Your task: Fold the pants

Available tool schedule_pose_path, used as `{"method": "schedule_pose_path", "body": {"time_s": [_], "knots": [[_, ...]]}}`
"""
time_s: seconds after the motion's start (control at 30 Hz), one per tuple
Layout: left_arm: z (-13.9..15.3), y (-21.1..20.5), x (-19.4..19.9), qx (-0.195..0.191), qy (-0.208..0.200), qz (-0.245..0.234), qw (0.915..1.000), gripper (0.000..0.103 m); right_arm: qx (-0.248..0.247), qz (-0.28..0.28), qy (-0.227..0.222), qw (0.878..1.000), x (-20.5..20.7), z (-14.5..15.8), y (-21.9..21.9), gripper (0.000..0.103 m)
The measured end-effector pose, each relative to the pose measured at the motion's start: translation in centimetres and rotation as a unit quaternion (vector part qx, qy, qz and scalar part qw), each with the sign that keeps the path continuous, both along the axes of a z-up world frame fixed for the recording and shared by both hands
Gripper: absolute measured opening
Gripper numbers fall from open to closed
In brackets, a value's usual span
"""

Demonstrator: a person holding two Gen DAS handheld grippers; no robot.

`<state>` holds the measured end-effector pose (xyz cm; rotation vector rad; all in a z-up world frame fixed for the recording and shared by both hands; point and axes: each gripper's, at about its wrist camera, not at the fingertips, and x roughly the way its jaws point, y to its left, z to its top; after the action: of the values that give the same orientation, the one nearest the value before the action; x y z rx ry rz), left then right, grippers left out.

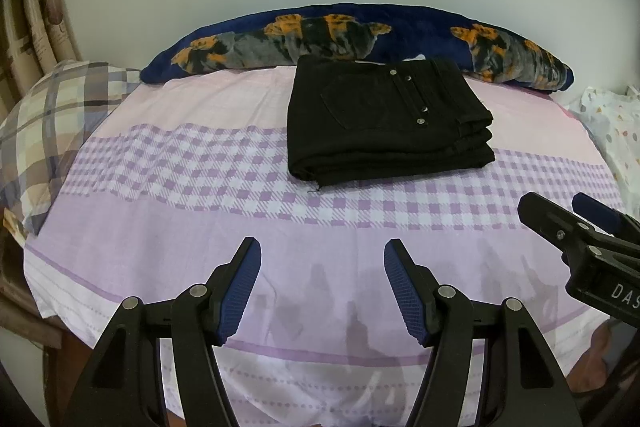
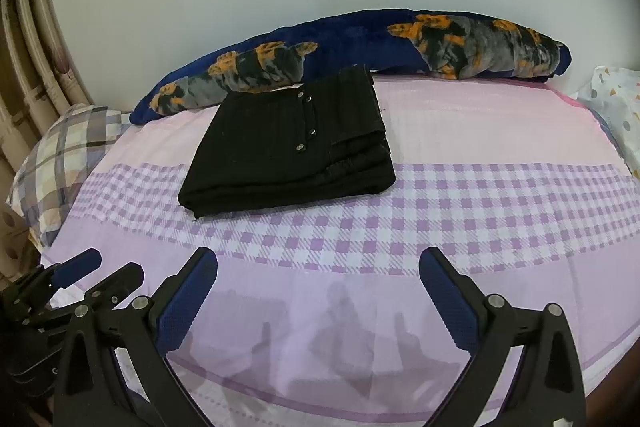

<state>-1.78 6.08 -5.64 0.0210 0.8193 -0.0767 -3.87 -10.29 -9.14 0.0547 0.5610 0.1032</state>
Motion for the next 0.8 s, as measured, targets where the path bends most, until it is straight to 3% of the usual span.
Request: {"method": "schedule_pose_path", "body": {"time_s": [0.8], "knots": [[-0.46, -0.40, -0.20, 0.003, 0.003, -0.002, 1.0000, 0.065, 0.003, 0.003, 0.010, 1.000, 0.24, -0.41, -0.09, 0.100]]}}
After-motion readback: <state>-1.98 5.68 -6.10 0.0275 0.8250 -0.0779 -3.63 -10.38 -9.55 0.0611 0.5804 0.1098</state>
